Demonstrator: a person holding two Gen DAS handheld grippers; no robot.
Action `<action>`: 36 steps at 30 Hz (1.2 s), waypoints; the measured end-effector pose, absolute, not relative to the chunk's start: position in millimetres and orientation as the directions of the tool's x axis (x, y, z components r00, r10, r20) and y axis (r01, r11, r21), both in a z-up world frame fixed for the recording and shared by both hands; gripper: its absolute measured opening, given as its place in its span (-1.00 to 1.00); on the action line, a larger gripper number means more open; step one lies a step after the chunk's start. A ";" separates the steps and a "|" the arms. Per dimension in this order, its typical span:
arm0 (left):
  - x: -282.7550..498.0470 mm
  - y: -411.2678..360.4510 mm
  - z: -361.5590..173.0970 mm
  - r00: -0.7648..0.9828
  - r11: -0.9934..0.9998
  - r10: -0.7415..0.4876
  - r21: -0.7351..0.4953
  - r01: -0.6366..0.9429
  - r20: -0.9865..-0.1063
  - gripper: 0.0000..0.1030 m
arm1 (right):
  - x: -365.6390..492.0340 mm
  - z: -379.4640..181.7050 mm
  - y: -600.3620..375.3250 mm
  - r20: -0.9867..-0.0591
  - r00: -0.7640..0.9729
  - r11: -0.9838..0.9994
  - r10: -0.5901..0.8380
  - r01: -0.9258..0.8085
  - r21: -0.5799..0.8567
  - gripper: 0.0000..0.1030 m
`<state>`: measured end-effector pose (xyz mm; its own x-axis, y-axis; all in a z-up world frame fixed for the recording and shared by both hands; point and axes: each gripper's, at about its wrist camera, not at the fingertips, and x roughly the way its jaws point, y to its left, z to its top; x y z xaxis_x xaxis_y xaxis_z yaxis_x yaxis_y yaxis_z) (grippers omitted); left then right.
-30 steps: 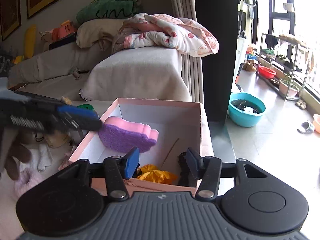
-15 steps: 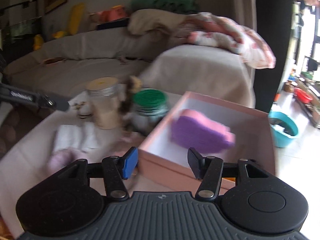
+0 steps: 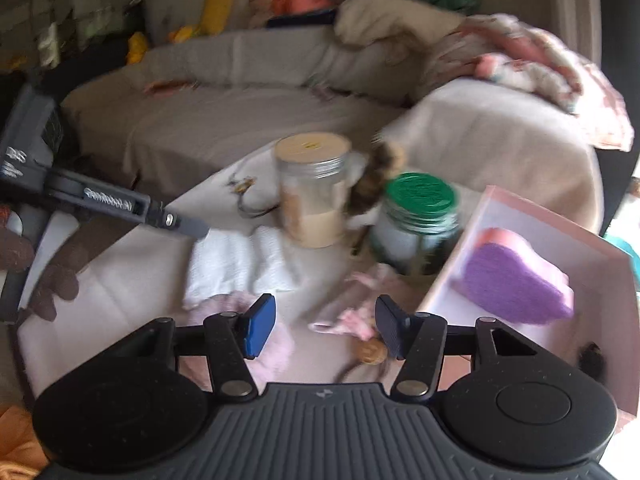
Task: Organize soft objects
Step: 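Grasp the lavender fuzzy wristband with the left tool, then grasp the white tissue with the right tool while the left tool holds the wristband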
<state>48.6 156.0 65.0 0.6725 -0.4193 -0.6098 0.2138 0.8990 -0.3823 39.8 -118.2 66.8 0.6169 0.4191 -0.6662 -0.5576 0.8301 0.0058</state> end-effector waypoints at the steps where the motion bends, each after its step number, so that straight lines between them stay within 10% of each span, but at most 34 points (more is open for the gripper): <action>1: 45.3 148.4 68.7 0.649 0.884 -0.460 -0.377 0.276 -0.605 -0.08 | 42.8 70.8 -117.3 -0.655 0.630 0.835 0.417 -0.551 0.002 0.08; 12: 57.7 76.2 32.6 0.461 0.851 -0.487 -0.285 0.441 -0.742 -0.09 | 42.6 91.4 -139.6 -0.609 0.704 0.885 0.367 -0.466 -0.005 0.08; 19: 54.0 92.1 23.2 0.458 0.832 -0.530 -0.334 0.443 -0.714 -0.58 | 56.0 84.3 -129.4 -0.648 0.652 0.872 0.395 -0.487 0.041 0.08; 29: 31.7 241.1 38.1 0.772 0.869 -0.301 -0.494 -0.019 -0.559 -0.58 | 108.5 40.7 -68.7 -0.692 0.464 0.798 0.553 -0.532 0.281 0.11; 36: 26.0 262.4 30.2 0.799 0.824 -0.298 -0.563 -0.061 -0.523 -0.58 | 136.7 3.4 -40.2 -0.734 0.430 0.826 0.525 -0.466 0.317 0.14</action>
